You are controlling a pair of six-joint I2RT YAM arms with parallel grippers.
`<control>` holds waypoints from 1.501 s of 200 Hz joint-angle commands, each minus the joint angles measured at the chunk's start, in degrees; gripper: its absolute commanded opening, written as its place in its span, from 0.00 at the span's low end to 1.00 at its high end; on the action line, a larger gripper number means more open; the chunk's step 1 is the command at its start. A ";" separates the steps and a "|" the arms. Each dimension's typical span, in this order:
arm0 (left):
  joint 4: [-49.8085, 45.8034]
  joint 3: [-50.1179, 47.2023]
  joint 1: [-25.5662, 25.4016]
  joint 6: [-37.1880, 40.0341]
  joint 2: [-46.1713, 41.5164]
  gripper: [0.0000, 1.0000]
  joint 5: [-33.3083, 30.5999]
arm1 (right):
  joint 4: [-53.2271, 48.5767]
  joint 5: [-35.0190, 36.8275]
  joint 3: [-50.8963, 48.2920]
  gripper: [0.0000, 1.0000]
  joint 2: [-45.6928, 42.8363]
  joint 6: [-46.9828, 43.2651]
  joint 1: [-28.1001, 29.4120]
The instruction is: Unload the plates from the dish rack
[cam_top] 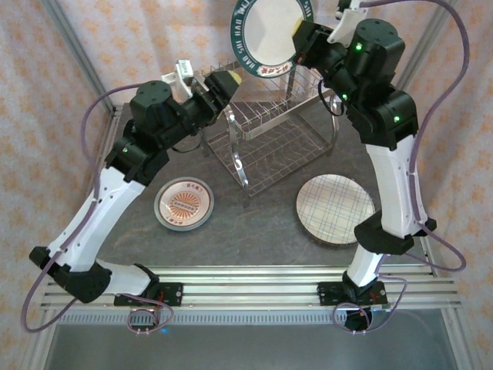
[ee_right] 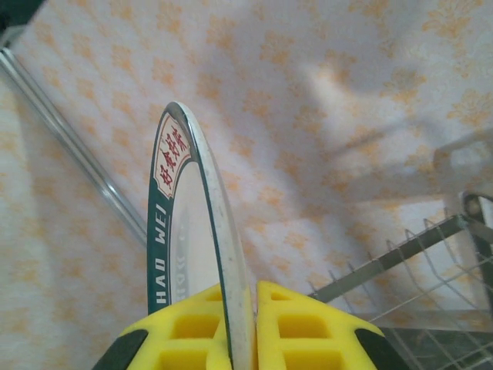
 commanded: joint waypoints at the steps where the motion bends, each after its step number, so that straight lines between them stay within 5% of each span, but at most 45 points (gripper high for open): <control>1: 3.07 3.15 -0.78 0.57 1.30 0.82 2.20 | 2.72 -5.05 -0.41 0.00 -0.22 7.28 -0.18; 114: 11.73 -7.34 -1.05 -2.74 -7.68 0.76 -5.08 | 1.48 -9.23 -5.42 0.00 -3.05 12.39 -1.25; 171: 9.42 -2.67 -1.00 -3.41 -3.38 0.77 -3.52 | 2.61 -17.18 -4.19 0.00 -1.05 16.75 -1.24; 197: 10.34 -0.88 -1.01 -4.17 -1.18 0.60 -2.93 | 2.67 -20.25 -4.18 0.00 -0.17 19.00 -0.99; 225: 9.60 -1.26 -1.01 -4.24 -1.96 0.06 -4.16 | 2.37 -20.30 -5.28 0.00 -0.26 18.13 -0.65; 238: 7.70 -1.92 -0.97 -3.65 -3.38 0.00 -5.23 | 1.70 -19.66 -5.47 0.00 -0.43 16.54 -0.72; 264: 6.11 -6.99 -0.46 -3.18 -8.51 0.00 -8.03 | -3.04 -14.88 -4.64 0.53 -1.16 9.52 -0.50; 300: 9.62 -23.74 6.26 -10.74 -20.66 0.00 -10.39 | -4.10 -11.23 -11.11 0.63 -5.84 -5.18 2.23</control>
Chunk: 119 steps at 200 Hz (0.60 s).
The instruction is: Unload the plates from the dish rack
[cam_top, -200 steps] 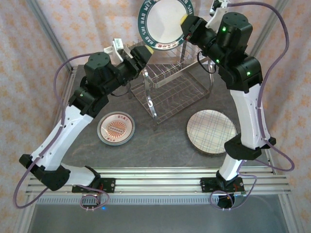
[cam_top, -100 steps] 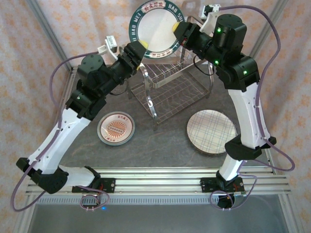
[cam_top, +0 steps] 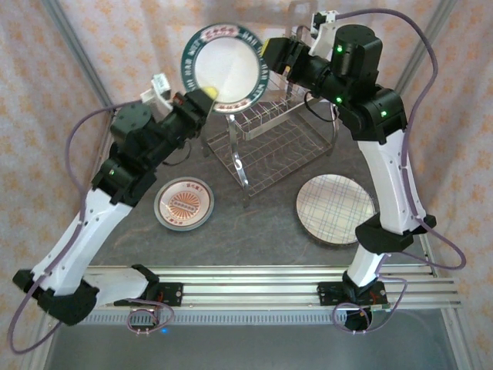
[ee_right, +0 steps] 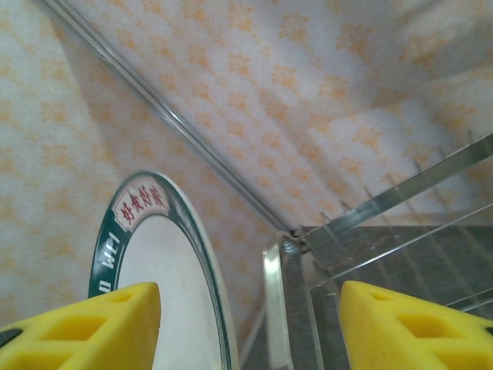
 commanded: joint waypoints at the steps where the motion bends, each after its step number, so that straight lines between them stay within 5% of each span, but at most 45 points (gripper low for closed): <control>1: 2.64 -9.05 4.46 -4.35 -7.79 0.00 -3.67 | -0.84 3.20 -4.01 0.63 -5.10 -12.69 2.45; 23: 1.65 -19.66 9.56 -7.12 -16.32 0.00 -5.40 | 4.12 1.77 -15.34 0.64 -10.61 -21.81 5.27; 59: -6.08 -33.50 10.54 -9.12 -28.81 0.00 -13.05 | 17.45 -0.87 -36.39 0.64 -21.16 -30.25 8.85; 119: -10.34 -50.53 10.56 -14.13 -35.95 0.00 -13.42 | 20.77 -6.95 -50.45 0.65 -27.32 -39.03 11.86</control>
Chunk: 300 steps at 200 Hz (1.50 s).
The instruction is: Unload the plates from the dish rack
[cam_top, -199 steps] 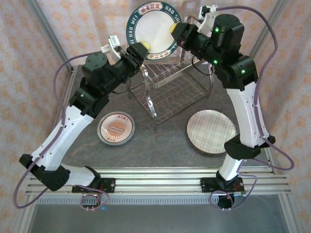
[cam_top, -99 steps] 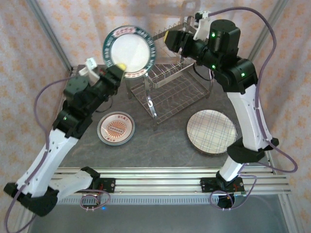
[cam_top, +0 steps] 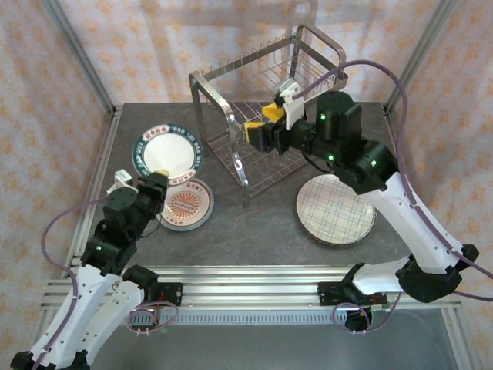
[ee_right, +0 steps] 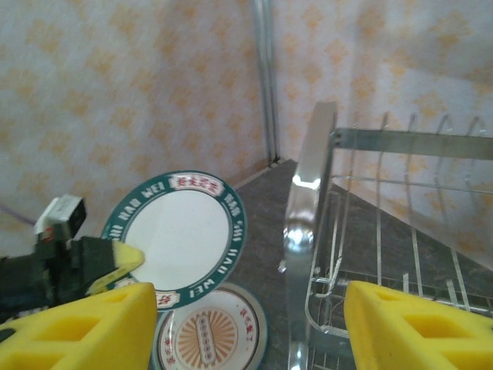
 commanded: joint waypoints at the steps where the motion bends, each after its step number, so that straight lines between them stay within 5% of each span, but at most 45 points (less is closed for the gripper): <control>1: -0.39 -5.09 0.22 -3.45 -1.54 0.00 -1.71 | 4.56 -3.52 -3.13 0.65 -2.55 -5.90 0.98; 97: 8.84 -23.65 0.22 -9.82 -1.85 0.00 0.55 | 3.70 -2.98 -7.11 0.66 -4.94 -4.83 2.17; 202: 19.36 -28.45 0.22 -9.73 8.95 0.00 3.25 | 2.58 -3.03 -7.21 0.66 -5.11 -2.73 2.30; 265: 18.41 -25.63 0.31 -7.85 14.84 0.40 4.75 | 2.31 1.31 -8.07 0.69 -6.06 -0.53 2.30; 300: 11.64 -22.21 0.27 -6.98 13.77 0.61 4.68 | 0.80 14.02 -8.26 0.75 -6.08 3.84 2.25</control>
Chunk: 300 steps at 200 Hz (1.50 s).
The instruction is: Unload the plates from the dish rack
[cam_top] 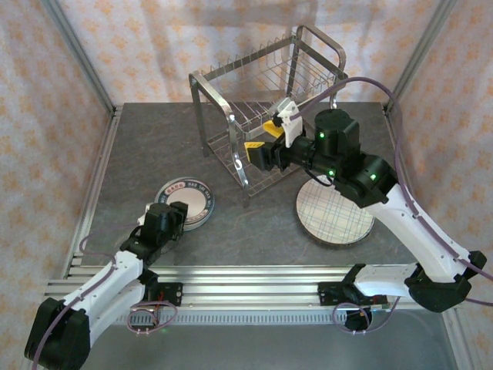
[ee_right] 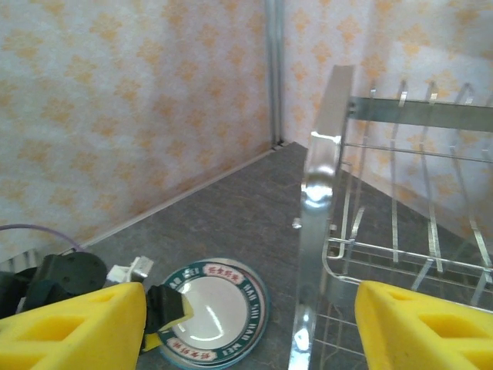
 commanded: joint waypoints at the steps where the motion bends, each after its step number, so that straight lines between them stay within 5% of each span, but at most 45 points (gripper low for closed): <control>1: -6.48 2.68 0.29 1.42 -0.65 0.62 0.04 | -0.76 11.33 -0.83 0.75 -1.36 4.07 0.40; 53: -24.49 14.11 0.31 4.44 -1.87 0.85 -0.05 | -7.88 43.00 -4.44 0.87 -6.63 16.58 -0.34; 61: -28.09 16.37 0.31 4.73 -1.68 0.98 -0.04 | -11.12 47.84 -4.64 0.89 -7.02 19.60 -1.21; 73: -34.20 20.10 0.31 5.52 -1.31 0.99 -0.03 | -17.59 52.83 -5.00 1.00 -7.40 25.38 -3.71; 85: -38.91 24.23 0.31 7.67 -0.94 0.99 -0.20 | -25.27 54.69 -5.68 0.99 -7.59 31.95 -8.09; 124: -46.15 35.96 0.80 14.81 -0.19 0.99 -3.72 | -27.08 46.47 -20.35 0.99 -15.03 37.48 -21.75; 166: -49.30 48.34 2.88 32.61 8.33 0.99 -9.53 | -16.29 57.51 -37.66 0.99 -21.12 37.78 -22.28; 202: -47.69 50.68 6.90 38.00 14.33 0.99 -9.13 | -6.33 60.24 -44.26 1.00 -17.38 33.05 -23.91; 227: -44.77 48.46 13.31 38.40 14.92 0.99 -8.48 | 7.25 49.91 -50.47 1.00 -16.18 24.84 -27.22; 266: -36.94 44.58 15.82 49.93 17.16 0.99 -21.24 | 42.94 38.64 -67.33 0.99 -15.95 11.47 -30.78; 300: -18.73 33.57 15.79 62.55 18.33 0.99 -30.71 | 52.65 33.25 -70.47 1.00 -8.63 10.74 -34.86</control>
